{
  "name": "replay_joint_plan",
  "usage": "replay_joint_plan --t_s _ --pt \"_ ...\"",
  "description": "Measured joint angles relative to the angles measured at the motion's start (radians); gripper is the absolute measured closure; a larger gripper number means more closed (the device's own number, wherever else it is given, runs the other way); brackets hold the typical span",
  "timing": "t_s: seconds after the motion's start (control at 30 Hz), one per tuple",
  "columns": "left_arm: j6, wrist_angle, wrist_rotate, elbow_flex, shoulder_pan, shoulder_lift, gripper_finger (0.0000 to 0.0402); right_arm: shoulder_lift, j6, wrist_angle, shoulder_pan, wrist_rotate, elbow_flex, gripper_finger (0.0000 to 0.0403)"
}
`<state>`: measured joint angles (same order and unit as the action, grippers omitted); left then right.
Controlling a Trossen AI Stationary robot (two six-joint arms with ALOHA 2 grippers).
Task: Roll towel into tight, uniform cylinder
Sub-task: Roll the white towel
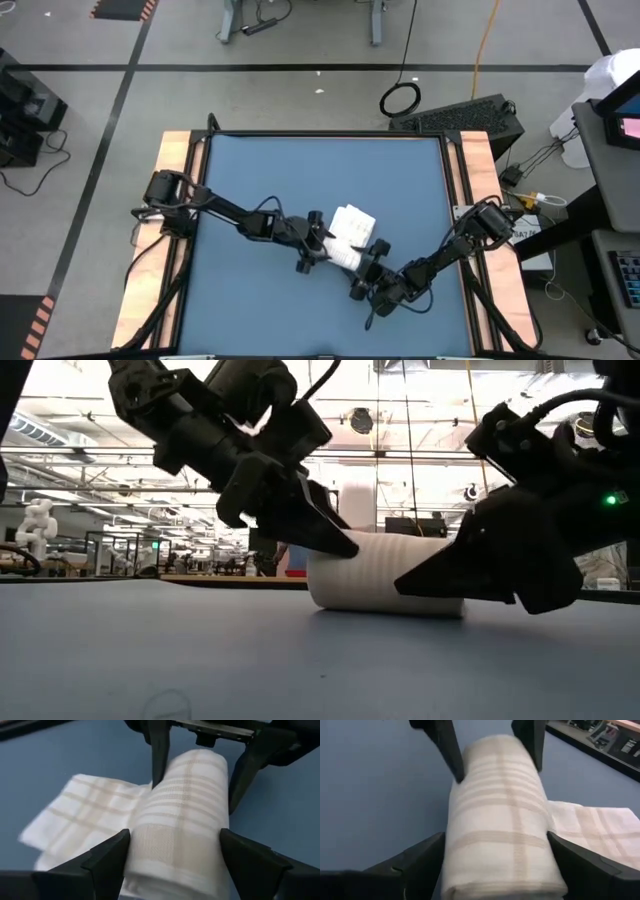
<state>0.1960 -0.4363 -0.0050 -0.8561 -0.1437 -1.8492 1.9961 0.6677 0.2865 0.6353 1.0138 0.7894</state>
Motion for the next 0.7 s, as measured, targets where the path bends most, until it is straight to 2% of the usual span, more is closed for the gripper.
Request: replay_joint_plan --t_s 0.13,0.4,0.7 --pt "0.030 0.052 -0.031 0.001 -0.004 0.050 0.0101 0.002 0.008 -0.010 -0.001 0.000 -0.001 0.0078" --pt "0.067 0.065 -0.033 -0.001 -0.022 0.047 0.0101 0.002 0.026 -0.012 0.000 0.000 -0.001 0.0081" --pt "0.100 0.069 -0.031 -0.001 -0.028 0.044 0.0100 0.002 0.028 -0.013 0.000 -0.003 -0.002 0.0120"
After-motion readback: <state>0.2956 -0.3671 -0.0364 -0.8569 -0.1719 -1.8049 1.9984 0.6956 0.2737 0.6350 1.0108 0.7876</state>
